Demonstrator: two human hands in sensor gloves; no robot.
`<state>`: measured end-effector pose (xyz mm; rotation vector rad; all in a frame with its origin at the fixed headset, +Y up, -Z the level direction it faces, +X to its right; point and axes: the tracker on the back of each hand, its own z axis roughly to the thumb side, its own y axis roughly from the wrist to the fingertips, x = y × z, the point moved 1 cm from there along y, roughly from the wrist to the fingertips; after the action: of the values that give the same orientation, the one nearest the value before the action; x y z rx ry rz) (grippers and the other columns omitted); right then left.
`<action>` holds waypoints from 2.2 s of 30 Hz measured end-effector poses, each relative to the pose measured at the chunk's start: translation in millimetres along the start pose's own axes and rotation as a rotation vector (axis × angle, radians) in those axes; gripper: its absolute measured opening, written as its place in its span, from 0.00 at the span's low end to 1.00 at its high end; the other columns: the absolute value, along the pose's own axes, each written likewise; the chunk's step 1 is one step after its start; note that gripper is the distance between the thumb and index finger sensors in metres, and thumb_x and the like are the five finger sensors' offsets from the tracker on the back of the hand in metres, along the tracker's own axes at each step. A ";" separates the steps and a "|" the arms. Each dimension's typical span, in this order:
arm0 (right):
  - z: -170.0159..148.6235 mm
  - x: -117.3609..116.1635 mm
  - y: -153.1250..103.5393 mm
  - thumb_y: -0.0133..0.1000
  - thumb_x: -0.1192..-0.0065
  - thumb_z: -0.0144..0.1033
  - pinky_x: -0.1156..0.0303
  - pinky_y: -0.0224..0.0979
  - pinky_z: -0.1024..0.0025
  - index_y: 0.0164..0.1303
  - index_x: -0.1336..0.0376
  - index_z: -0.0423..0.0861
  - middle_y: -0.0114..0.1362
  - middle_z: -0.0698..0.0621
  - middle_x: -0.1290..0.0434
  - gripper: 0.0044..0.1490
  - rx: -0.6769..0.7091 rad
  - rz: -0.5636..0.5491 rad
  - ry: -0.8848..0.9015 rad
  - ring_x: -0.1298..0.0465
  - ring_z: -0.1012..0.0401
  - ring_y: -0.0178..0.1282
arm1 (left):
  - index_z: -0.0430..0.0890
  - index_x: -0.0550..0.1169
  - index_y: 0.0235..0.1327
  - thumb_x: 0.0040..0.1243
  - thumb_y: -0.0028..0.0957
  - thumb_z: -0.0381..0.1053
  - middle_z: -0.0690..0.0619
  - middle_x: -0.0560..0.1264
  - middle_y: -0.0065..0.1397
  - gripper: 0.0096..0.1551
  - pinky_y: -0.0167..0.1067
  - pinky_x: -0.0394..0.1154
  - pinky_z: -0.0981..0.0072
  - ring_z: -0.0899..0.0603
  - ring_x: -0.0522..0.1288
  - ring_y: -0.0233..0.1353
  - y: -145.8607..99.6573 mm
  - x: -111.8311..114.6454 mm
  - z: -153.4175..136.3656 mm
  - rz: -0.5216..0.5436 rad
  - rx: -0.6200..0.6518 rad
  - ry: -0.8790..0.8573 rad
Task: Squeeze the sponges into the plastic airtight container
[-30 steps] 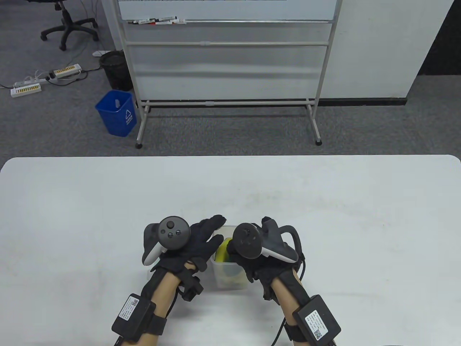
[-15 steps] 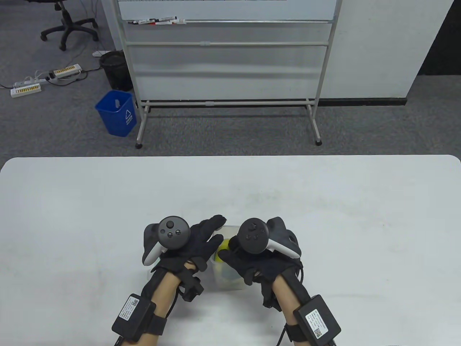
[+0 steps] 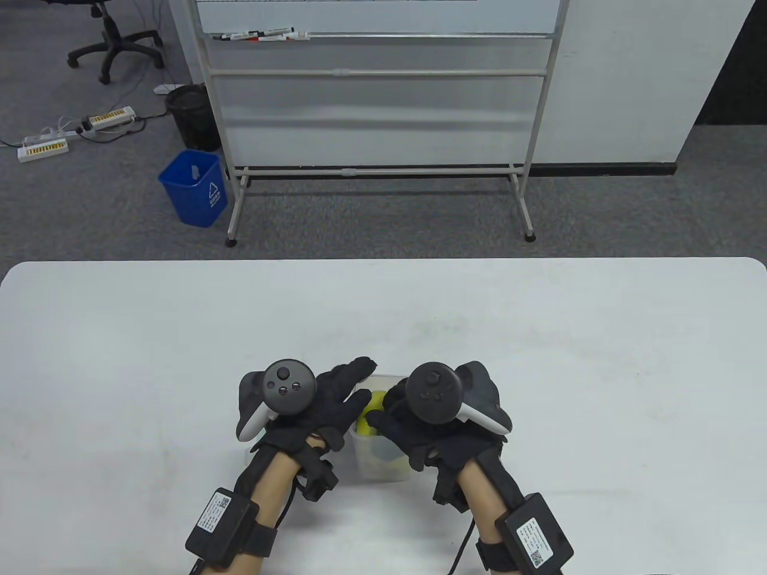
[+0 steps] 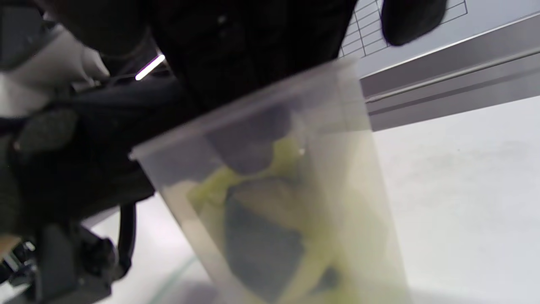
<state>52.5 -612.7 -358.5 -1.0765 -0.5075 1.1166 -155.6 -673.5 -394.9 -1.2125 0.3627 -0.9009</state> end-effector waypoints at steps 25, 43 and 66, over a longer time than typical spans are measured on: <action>-30.2 46.5 -32.4 0.51 0.46 0.70 0.49 0.83 0.36 0.85 0.49 0.51 0.90 0.46 0.44 0.55 -0.030 -0.422 0.239 0.44 0.46 0.89 | 0.53 0.63 0.80 0.59 0.52 0.66 0.45 0.63 0.86 0.43 0.74 0.63 0.29 0.32 0.61 0.83 -15.6 -43.4 -9.8 0.027 -0.033 0.056; -34.7 50.5 -35.1 0.52 0.45 0.70 0.50 0.82 0.34 0.86 0.50 0.53 0.90 0.45 0.44 0.55 -0.056 -0.394 0.244 0.44 0.44 0.89 | 0.60 0.40 0.77 0.74 0.40 0.65 0.46 0.40 0.88 0.68 0.77 0.50 0.25 0.33 0.43 0.86 -47.4 27.0 -110.0 -0.539 -0.282 0.565; -30.3 47.7 -33.7 0.52 0.44 0.69 0.48 0.82 0.34 0.86 0.49 0.52 0.89 0.45 0.43 0.54 -0.083 -0.389 0.195 0.42 0.44 0.88 | 0.44 0.51 0.79 0.77 0.30 0.72 0.33 0.54 0.83 0.74 0.74 0.60 0.26 0.27 0.56 0.79 -52.8 -28.8 -84.0 -0.083 -0.165 0.417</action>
<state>111.2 -584.2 -349.9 -1.0889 -0.5819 0.6482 -251.5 -709.8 -381.9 -1.1919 0.7366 -1.2181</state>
